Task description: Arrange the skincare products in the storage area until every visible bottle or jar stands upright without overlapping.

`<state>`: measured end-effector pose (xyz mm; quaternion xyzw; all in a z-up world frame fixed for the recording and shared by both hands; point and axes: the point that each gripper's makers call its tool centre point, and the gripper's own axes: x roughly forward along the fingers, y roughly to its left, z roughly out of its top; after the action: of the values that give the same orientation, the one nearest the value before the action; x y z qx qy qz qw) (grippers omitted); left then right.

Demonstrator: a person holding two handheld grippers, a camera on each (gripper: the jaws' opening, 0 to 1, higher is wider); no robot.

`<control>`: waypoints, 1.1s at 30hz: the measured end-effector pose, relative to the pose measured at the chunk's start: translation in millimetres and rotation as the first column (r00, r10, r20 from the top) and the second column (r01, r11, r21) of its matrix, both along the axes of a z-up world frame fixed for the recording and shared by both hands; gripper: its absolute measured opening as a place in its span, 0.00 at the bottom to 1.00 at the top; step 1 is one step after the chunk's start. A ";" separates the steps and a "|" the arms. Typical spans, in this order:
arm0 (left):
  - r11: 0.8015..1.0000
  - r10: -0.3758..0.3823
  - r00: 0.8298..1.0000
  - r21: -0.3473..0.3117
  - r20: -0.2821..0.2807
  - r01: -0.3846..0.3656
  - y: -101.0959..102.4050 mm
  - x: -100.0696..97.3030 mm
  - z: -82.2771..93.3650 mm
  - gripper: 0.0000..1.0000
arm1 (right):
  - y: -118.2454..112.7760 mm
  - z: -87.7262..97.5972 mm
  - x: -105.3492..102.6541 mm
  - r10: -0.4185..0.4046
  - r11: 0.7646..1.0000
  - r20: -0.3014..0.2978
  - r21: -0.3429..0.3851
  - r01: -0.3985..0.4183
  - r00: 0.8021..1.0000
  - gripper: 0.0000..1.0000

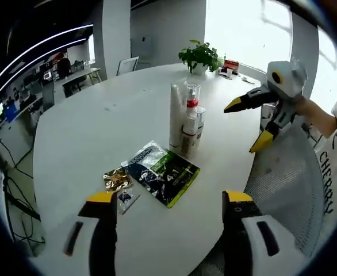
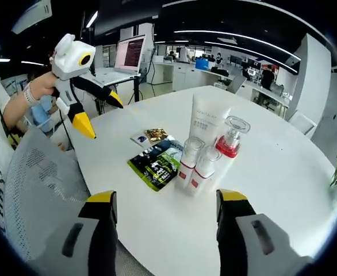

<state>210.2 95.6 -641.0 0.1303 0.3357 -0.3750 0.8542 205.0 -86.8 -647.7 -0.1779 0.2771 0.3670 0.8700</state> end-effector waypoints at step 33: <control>0.999 -0.025 1.000 -0.027 0.000 0.025 22.7 -26.1 -2.3 0.99 | 30.0 16.7 -8.6 -0.061 0.998 0.019 0.026 0.061 0.998 0.99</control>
<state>184.0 118.3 -643.4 0.1228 0.3289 -0.3902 0.8512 196.4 -56.8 -631.1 -0.1622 0.2690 0.3419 0.8857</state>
